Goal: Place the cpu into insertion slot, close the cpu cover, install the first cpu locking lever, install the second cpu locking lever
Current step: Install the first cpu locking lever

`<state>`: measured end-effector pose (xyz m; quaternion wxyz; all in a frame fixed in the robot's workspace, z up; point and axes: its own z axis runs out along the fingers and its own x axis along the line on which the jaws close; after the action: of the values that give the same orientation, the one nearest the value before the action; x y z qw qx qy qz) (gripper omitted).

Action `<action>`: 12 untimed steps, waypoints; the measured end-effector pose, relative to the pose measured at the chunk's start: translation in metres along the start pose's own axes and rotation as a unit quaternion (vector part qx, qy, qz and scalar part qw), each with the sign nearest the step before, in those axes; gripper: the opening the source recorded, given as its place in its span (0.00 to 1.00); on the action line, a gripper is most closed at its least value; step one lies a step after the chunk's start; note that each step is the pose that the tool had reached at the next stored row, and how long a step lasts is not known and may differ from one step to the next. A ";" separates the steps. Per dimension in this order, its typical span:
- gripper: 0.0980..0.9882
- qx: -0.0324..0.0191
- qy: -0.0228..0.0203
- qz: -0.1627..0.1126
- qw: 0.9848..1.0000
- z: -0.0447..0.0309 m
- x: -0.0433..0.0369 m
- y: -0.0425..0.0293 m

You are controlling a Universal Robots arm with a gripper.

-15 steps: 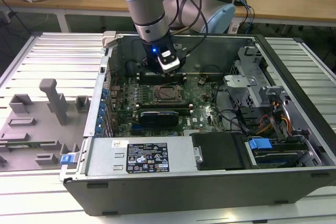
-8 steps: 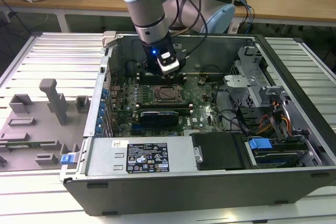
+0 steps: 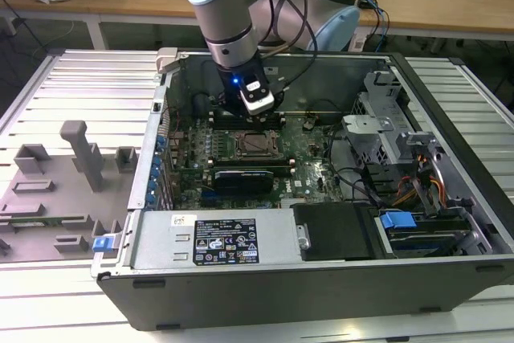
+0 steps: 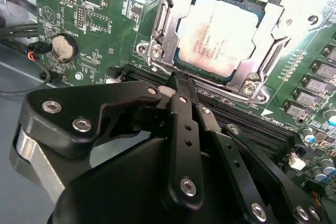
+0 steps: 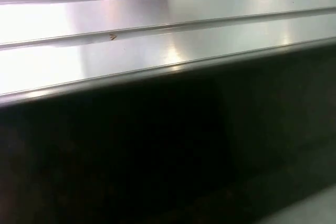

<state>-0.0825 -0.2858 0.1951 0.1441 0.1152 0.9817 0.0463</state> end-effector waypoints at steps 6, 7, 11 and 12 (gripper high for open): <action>0.01 -0.005 0.001 0.002 1.000 0.0017 -0.0054 0.0011; 0.01 -0.007 0.002 0.002 1.000 0.0017 -0.0054 0.0011; 0.01 -0.010 0.002 0.003 1.000 0.0002 -0.0059 0.0015; 0.01 -0.009 0.002 0.003 1.000 -0.0025 -0.0067 0.0018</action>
<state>-0.0767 -0.2859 0.1995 0.1430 0.1165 0.9812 0.0562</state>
